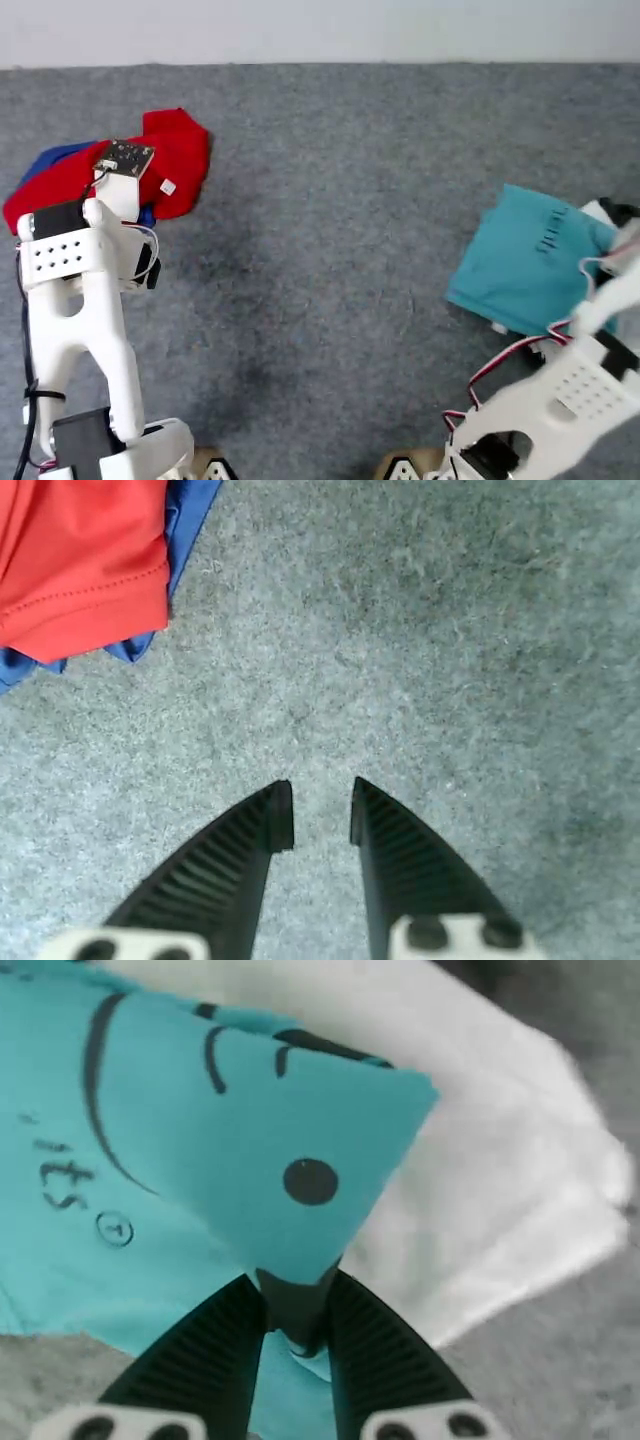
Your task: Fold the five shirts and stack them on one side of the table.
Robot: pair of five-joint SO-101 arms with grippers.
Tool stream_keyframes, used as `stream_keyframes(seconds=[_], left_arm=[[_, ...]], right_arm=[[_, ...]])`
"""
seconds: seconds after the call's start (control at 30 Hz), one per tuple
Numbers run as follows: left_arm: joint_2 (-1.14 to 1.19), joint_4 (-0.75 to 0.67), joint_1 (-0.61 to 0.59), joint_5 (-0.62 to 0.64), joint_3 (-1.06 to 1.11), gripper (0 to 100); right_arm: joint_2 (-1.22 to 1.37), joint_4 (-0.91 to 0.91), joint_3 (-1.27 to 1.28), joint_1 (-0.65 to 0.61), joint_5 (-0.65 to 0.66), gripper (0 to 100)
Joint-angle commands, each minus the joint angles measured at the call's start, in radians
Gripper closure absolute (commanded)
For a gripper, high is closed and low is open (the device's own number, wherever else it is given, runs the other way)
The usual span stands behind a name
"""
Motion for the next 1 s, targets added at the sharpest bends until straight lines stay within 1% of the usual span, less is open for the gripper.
stream_keyframes(seconds=[0.0, 0.3, 0.53, 0.6, 0.77, 0.83, 0.97], left_arm=[[-0.014, -0.011, -0.005, 0.008, -0.005, 89], [-0.014, -0.009, -0.005, 0.008, -0.005, 89], [-0.015, -0.003, 0.012, 0.008, -0.005, 89], [-0.015, -0.003, 0.044, 0.008, -0.004, 89], [-0.014, -0.003, 0.146, 0.014, -0.004, 89], [-0.014, -0.003, 0.169, 0.014, -0.004, 89], [-0.014, -0.003, 0.172, 0.014, -0.004, 89]], right_arm=[[-0.054, -0.018, -0.018, 0.084, -0.003, 98.8], [0.035, -0.064, 0.011, 0.168, -0.012, 98.8], [0.070, -0.070, 0.005, 0.176, -0.009, 98.3], [0.062, -0.061, 0.003, 0.176, -0.002, 94.7], [0.024, -0.033, 0.003, 0.189, 0.009, 78.8], [0.012, -0.013, 0.003, 0.193, 0.028, 76.9], [-0.018, 0.039, 0.003, 0.194, 0.029, 76.8]])
